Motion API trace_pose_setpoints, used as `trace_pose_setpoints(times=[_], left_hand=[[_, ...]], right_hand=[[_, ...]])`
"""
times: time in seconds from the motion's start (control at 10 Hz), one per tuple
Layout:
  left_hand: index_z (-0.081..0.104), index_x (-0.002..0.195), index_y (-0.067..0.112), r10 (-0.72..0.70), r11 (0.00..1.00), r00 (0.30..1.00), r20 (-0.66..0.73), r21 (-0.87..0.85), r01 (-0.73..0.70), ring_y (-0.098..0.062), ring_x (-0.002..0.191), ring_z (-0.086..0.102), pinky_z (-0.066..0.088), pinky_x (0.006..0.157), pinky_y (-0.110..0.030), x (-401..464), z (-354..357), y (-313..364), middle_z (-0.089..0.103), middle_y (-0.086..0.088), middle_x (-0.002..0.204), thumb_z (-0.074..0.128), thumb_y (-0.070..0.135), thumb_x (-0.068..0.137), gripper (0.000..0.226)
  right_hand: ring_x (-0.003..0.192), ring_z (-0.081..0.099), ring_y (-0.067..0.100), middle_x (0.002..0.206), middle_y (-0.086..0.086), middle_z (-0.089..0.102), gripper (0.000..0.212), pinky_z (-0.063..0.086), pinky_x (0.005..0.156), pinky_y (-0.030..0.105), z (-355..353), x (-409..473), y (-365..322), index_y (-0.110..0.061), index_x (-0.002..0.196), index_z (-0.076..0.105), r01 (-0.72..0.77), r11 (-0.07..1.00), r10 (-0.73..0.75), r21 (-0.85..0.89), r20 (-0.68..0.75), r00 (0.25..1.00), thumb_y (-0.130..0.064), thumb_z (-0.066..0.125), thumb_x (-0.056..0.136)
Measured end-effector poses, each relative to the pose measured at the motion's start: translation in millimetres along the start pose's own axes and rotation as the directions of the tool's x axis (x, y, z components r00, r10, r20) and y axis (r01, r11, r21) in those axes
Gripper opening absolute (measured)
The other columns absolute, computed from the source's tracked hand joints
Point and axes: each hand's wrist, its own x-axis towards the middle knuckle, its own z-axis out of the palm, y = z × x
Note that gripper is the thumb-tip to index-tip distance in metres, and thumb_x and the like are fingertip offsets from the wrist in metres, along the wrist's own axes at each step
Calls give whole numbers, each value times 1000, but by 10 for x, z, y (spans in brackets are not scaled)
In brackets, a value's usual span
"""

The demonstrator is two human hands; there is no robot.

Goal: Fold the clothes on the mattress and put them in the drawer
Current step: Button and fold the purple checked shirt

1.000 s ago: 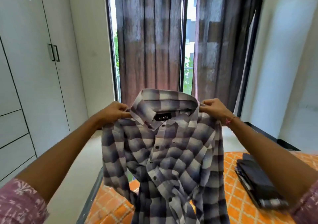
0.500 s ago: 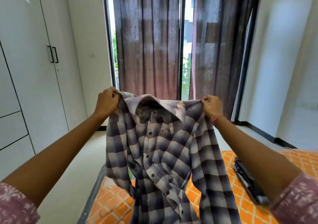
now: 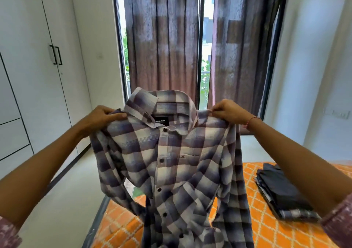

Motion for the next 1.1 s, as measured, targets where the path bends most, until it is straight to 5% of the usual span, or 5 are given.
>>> trace_pose_setpoints(times=[0.5,0.7,0.9,1.0,1.1], left_hand=[[64,69,6,123,971,933,338,155,-184,-15,56,51,41,58,-15,-105,299,32,55,-9,59,70,17,84,19],[61,105,16,-79,495,979,186,860,-123,-16,90,59,45,75,-23,39,558,156,62,-1,98,53,35,95,24],[58,120,8,-353,900,935,-9,-277,337,-32,103,60,54,81,-41,360,597,511,59,-18,122,45,11,98,26],[65,103,9,-292,679,956,-21,-709,192,-31,97,59,56,72,-38,400,689,549,60,-18,111,39,5,96,27],[69,103,6,-72,950,901,-429,-304,-69,-27,98,57,48,83,-33,450,660,552,63,-18,111,44,1,92,28]], right_hand=[[72,57,28,77,12,63,24,51,70,37,-29,60,117,-4,83,69,-112,930,90,-349,-80,993,-23,57,92],[94,62,32,103,13,66,25,48,77,37,71,23,68,-10,105,66,-364,746,185,-557,-352,918,-22,46,96],[95,56,36,113,25,61,30,56,55,35,67,162,-26,6,111,63,-442,628,636,641,-95,766,5,39,93],[84,55,33,87,19,67,41,55,55,34,-15,212,27,5,88,72,-364,522,566,771,7,824,11,32,91],[100,57,37,104,25,64,33,46,81,39,-87,271,25,9,108,66,-305,849,484,431,-405,776,4,38,92]])
